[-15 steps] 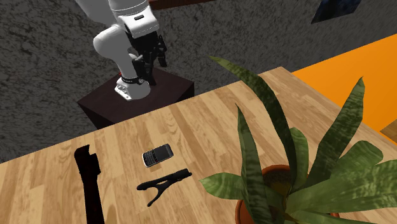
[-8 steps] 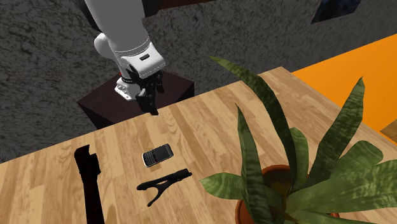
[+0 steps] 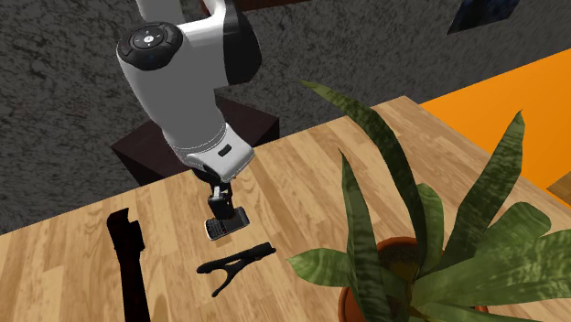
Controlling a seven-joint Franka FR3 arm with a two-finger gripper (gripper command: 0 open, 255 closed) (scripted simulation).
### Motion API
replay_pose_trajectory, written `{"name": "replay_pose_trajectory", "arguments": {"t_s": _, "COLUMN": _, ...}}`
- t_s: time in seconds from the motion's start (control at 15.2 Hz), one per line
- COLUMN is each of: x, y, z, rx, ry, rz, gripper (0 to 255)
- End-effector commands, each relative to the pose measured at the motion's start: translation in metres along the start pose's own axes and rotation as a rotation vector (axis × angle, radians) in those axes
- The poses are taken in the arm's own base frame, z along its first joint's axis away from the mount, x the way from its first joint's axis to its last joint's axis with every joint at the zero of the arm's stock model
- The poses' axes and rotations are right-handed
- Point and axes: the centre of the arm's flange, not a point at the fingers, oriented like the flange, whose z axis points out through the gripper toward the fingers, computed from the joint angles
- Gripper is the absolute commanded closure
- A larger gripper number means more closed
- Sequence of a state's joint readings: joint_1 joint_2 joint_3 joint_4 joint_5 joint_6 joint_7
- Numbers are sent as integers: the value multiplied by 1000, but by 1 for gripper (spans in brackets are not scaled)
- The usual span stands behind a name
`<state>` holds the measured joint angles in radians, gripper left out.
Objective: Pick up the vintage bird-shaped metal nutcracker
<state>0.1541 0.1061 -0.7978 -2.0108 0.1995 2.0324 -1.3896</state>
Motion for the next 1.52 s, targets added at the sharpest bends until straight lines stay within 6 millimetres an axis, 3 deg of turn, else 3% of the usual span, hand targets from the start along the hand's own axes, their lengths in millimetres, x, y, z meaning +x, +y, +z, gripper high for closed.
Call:
{"name": "replay_pose_trajectory", "arguments": {"t_s": 0.0, "x": 2, "y": 22, "z": 16, "rx": 6, "ry": -9, "rz": -60, "gripper": 0}}
{"name": "replay_pose_trajectory", "arguments": {"t_s": 0.46, "x": 22, "y": 101, "z": 65, "rx": 28, "ry": -44, "rz": -243, "gripper": 0}}
{"name": "replay_pose_trajectory", "arguments": {"t_s": 0.92, "x": 19, "y": 104, "z": 102, "rx": 28, "ry": -44, "rz": -243, "gripper": 0}}
{"name": "replay_pose_trajectory", "arguments": {"t_s": 1.12, "x": 19, "y": 104, "z": 105, "rx": 28, "ry": -44, "rz": -243, "gripper": 0}}
{"name": "replay_pose_trajectory", "arguments": {"t_s": 1.19, "x": 19, "y": 104, "z": 105, "rx": 28, "ry": -44, "rz": -243, "gripper": 255}}
{"name": "replay_pose_trajectory", "arguments": {"t_s": 1.45, "x": 19, "y": 104, "z": 105, "rx": 28, "ry": -44, "rz": -243, "gripper": 255}}
